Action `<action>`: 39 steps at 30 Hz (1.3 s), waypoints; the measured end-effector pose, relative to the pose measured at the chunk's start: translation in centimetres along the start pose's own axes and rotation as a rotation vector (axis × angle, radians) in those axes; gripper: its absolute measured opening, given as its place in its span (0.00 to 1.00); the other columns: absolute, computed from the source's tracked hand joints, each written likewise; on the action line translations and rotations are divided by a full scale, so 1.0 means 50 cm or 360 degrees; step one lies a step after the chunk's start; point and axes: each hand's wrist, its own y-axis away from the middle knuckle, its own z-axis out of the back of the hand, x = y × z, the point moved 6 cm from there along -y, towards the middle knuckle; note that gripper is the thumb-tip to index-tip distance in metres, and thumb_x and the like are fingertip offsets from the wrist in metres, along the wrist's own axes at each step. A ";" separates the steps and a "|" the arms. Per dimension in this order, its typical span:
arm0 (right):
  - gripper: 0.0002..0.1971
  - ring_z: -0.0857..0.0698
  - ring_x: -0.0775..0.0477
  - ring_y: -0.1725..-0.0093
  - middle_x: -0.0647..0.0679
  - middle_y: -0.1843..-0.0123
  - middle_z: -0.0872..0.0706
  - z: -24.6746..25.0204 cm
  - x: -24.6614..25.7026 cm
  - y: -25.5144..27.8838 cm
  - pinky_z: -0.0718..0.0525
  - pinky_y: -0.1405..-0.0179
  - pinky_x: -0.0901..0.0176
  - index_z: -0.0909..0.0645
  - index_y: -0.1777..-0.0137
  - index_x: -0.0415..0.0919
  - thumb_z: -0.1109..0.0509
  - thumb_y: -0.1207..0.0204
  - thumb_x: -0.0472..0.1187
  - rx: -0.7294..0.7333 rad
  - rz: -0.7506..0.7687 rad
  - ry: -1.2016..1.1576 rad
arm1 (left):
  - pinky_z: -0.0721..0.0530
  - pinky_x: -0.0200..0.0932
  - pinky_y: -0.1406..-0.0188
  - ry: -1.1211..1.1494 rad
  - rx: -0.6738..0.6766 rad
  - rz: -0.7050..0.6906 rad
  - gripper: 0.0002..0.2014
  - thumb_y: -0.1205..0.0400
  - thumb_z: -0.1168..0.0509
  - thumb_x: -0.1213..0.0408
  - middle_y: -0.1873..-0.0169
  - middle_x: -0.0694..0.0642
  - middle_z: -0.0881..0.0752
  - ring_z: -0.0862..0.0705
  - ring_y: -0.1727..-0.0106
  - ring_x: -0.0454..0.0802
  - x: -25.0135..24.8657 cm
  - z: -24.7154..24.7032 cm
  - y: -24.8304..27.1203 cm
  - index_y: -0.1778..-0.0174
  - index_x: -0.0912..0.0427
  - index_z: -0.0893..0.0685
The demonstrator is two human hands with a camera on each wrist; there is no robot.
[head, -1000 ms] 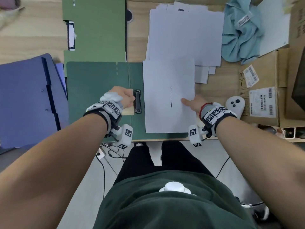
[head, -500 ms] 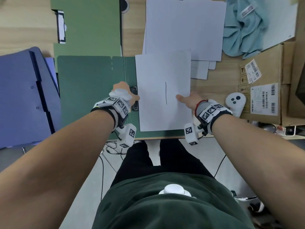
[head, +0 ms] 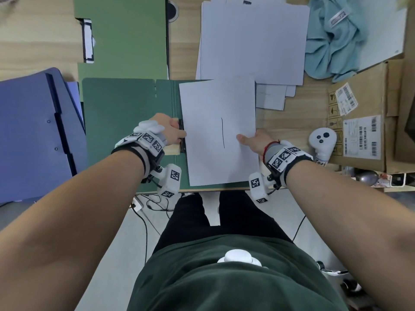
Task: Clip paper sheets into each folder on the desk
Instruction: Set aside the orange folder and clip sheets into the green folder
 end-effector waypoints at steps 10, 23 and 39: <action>0.45 0.31 0.36 0.20 0.38 0.18 0.33 -0.025 -0.001 -0.009 0.30 0.22 0.42 0.42 0.17 0.31 0.27 0.24 0.59 -0.0003 0.0004 -0.0100 | 0.10 0.51 0.47 0.0262 0.0035 0.0034 0.16 0.40 0.21 0.56 0.65 0.51 0.07 0.07 0.63 0.49 0.004 -0.001 0.011 0.56 0.53 0.09; 0.63 0.22 0.39 0.26 0.43 0.23 0.23 -0.043 -0.054 -0.077 0.24 0.26 0.40 0.32 0.21 0.37 0.24 0.53 0.75 0.0089 0.0013 -0.0307 | 0.11 0.51 0.46 0.0338 0.0056 0.0070 0.24 0.49 0.21 0.51 0.67 0.49 0.07 0.07 0.62 0.50 0.015 -0.004 -0.005 0.58 0.52 0.10; 0.46 0.26 0.36 0.25 0.38 0.22 0.26 -0.033 -0.007 -0.025 0.26 0.25 0.40 0.36 0.20 0.31 0.24 0.28 0.61 0.0036 0.0010 -0.0214 | 0.11 0.51 0.45 -0.0060 -0.0074 0.0071 0.19 0.39 0.25 0.46 0.60 0.50 0.07 0.07 0.55 0.51 -0.022 0.005 0.031 0.58 0.53 0.11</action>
